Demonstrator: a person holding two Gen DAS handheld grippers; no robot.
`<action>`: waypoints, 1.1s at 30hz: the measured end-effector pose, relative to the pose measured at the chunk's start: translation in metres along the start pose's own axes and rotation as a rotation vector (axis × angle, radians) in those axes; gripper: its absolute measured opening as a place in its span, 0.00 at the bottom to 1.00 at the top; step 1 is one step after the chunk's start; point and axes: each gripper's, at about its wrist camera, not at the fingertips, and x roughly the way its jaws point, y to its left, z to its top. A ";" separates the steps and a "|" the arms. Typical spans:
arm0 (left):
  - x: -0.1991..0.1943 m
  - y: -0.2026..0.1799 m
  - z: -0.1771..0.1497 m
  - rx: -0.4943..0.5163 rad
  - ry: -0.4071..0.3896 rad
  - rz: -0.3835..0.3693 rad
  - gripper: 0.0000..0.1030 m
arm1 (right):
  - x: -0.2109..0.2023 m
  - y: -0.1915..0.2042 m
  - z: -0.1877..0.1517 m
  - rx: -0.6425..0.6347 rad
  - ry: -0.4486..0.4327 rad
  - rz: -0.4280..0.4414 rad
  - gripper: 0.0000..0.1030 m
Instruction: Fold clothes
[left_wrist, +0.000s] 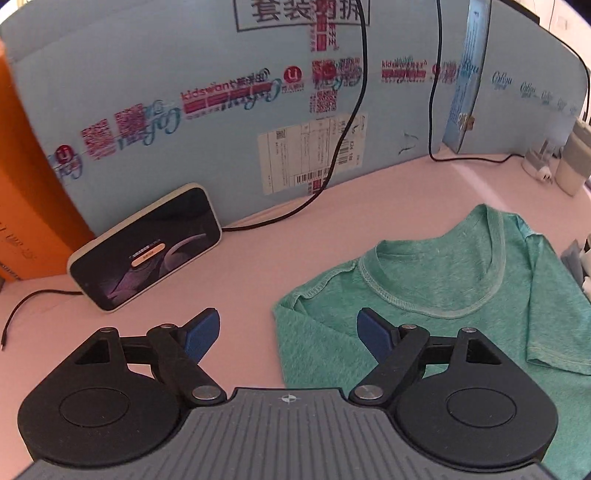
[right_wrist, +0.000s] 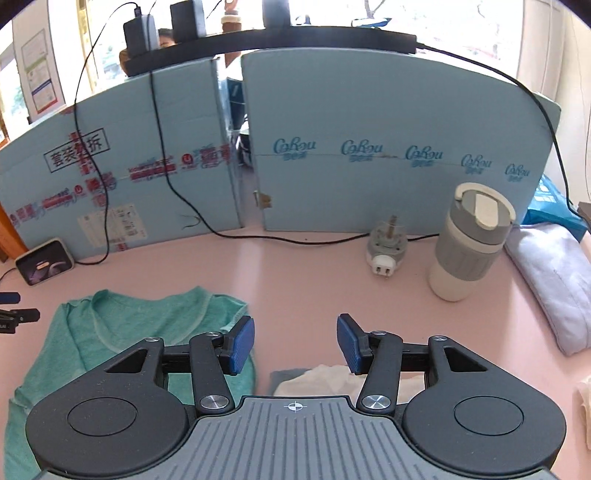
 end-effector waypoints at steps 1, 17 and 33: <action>0.007 -0.001 0.001 0.013 0.016 -0.006 0.75 | 0.002 -0.004 0.001 0.000 0.003 -0.001 0.48; 0.051 0.012 -0.007 -0.095 0.069 -0.010 0.21 | 0.163 0.032 0.032 -0.003 0.224 0.246 0.48; 0.044 0.011 -0.003 -0.042 0.051 0.041 0.06 | 0.191 0.058 0.031 -0.103 0.300 0.278 0.03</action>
